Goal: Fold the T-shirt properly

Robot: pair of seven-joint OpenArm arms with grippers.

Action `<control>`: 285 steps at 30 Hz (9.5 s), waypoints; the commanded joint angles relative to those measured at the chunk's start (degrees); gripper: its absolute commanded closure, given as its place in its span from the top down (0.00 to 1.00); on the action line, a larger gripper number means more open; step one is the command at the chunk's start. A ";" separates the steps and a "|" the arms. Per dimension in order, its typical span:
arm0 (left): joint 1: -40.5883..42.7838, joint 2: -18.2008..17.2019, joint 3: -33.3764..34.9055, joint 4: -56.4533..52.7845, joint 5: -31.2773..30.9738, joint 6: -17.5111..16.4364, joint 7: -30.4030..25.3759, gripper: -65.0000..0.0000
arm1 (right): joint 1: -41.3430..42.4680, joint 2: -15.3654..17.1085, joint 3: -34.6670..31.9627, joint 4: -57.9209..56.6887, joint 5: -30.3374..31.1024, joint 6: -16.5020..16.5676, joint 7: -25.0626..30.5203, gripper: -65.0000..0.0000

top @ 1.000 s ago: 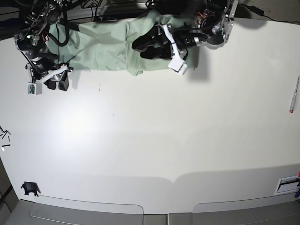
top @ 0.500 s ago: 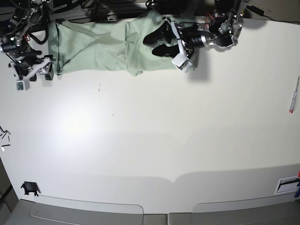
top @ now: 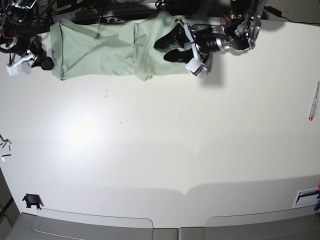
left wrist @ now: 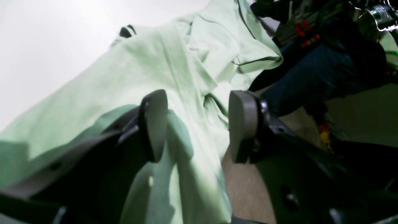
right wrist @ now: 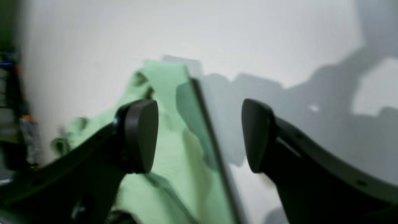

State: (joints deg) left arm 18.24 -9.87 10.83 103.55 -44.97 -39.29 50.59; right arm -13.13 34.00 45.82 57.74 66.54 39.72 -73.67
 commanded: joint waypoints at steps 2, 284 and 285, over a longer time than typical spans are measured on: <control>-0.31 0.15 0.00 1.11 -1.53 -0.71 -1.18 0.45 | 0.11 0.55 0.28 -0.28 3.19 0.28 -2.16 0.61; 13.16 -5.40 -1.68 -58.95 22.97 12.66 -26.53 0.00 | -9.18 -7.28 -64.59 -16.61 -37.07 0.28 30.49 0.00; 12.00 -4.66 -1.20 -60.41 24.74 12.66 -29.00 0.00 | -7.30 -8.11 -67.01 -19.32 -39.43 0.28 32.79 0.00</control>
State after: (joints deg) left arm 29.45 -14.31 9.50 42.78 -19.59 -25.93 20.91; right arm -20.08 25.10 -21.58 37.91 26.33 39.55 -40.01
